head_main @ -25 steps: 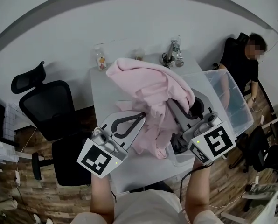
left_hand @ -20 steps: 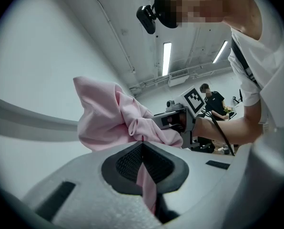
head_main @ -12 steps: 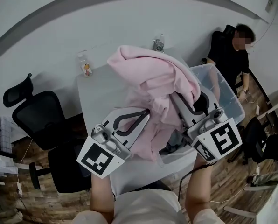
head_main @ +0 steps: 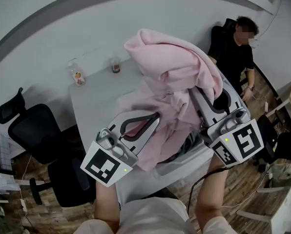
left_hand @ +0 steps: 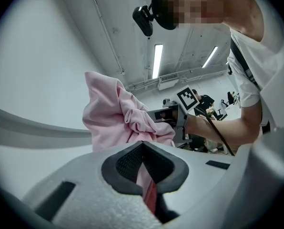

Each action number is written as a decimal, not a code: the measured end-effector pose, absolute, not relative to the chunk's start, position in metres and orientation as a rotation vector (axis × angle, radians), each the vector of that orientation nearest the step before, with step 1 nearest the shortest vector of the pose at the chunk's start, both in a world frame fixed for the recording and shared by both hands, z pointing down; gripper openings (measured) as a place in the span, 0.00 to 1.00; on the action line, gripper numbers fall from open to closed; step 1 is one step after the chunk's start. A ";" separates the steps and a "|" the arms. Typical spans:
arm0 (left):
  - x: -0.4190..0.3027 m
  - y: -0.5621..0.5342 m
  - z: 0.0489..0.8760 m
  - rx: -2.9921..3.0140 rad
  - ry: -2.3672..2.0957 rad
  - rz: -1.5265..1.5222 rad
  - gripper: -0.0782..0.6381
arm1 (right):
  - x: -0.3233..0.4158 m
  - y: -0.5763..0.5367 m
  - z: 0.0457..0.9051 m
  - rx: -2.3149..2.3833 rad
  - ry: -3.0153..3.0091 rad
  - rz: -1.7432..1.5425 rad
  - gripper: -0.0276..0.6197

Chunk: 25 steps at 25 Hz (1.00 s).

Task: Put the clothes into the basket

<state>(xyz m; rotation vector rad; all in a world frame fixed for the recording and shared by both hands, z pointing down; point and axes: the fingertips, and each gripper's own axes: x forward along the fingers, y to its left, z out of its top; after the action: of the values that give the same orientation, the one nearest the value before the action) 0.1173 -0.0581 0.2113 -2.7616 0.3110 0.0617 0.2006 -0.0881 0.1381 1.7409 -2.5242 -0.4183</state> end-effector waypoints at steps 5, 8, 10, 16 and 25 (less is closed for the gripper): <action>0.156 -0.061 0.213 -2.771 0.255 0.058 0.12 | 0.239 -0.091 0.146 1.767 -2.486 -0.396 0.23; 0.176 -0.065 0.216 -2.780 0.222 0.055 0.12 | 0.257 -0.095 0.153 1.789 -2.482 -0.368 0.23; 0.189 -0.067 0.218 -2.782 0.202 0.056 0.12 | 0.271 -0.097 0.158 1.812 -2.487 -0.347 0.23; 0.224 -0.076 0.227 -2.796 0.147 0.044 0.12 | 0.316 -0.103 0.171 1.874 -2.446 -0.307 0.23; 0.273 -0.085 0.252 -2.827 0.056 0.006 0.12 | 0.380 -0.107 0.204 1.971 -2.342 -0.226 0.23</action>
<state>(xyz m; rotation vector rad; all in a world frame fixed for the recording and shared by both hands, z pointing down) 0.2729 -0.0847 0.2519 -2.8268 0.0560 0.0065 0.3797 -0.1071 0.2035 1.9711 -2.3421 -0.2258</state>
